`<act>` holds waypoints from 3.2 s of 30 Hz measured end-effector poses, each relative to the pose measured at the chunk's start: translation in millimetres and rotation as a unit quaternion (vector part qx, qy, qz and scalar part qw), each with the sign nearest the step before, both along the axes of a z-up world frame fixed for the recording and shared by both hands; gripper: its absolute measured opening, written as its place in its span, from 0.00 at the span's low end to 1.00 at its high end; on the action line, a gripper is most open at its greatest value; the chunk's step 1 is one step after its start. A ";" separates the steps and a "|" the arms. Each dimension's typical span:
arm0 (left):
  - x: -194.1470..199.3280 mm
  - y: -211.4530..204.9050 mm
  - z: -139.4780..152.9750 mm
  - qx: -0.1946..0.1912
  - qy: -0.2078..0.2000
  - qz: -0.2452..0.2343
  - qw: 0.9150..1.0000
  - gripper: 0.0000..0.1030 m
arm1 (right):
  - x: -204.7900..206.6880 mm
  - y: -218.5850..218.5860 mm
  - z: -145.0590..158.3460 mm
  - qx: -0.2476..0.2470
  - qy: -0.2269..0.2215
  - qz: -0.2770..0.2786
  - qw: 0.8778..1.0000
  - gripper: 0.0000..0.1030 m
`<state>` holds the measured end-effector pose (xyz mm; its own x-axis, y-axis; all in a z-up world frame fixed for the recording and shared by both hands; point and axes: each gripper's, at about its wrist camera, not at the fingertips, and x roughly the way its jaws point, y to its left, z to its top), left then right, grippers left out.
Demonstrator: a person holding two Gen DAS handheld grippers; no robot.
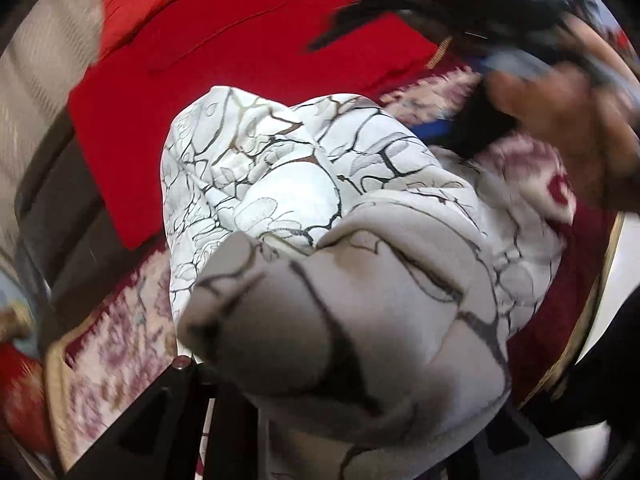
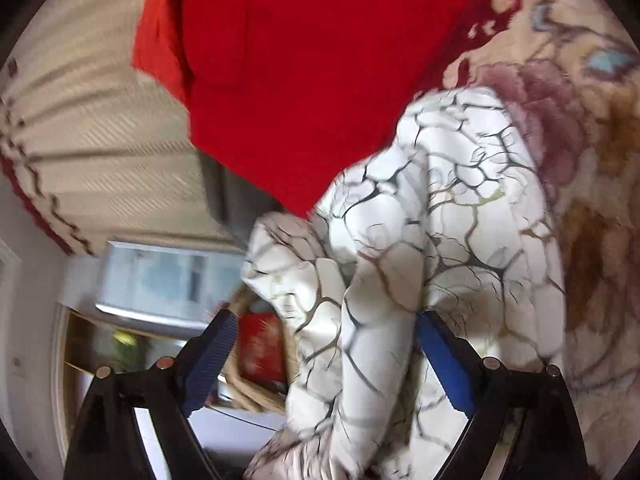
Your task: Fold large clothes
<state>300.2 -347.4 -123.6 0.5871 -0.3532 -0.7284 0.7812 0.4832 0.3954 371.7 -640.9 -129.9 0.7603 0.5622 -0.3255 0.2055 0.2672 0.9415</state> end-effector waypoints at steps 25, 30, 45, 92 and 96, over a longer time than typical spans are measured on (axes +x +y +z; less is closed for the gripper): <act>-12.7 -34.0 11.5 -0.067 0.061 -0.069 0.993 0.57 | 15.6 -55.3 -47.0 -0.096 0.045 -0.009 0.994 0.12; -31.7 18.6 66.4 -0.145 0.148 -0.098 0.973 0.61 | 12.0 -49.5 -43.8 -0.115 0.045 -0.005 0.992 0.18; 3.1 14.9 19.9 -0.101 0.087 0.039 0.990 0.70 | -63.7 -29.4 72.7 -0.250 -0.059 -0.048 0.965 0.33; 40.4 124.7 14.9 -0.244 0.142 0.127 0.951 0.85 | -48.2 69.5 -9.6 -0.300 0.097 0.023 0.949 0.00; 42.6 113.4 2.2 -0.204 0.144 0.134 0.959 0.87 | -38.9 72.3 -11.7 -0.299 0.098 0.020 0.949 0.00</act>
<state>342.8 -234.0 -121.4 0.4912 -0.5080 -0.7076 0.6560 0.7502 -0.0831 332.8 -568.6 -141.6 0.6345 0.2593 -0.7281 0.3401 0.7523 0.5642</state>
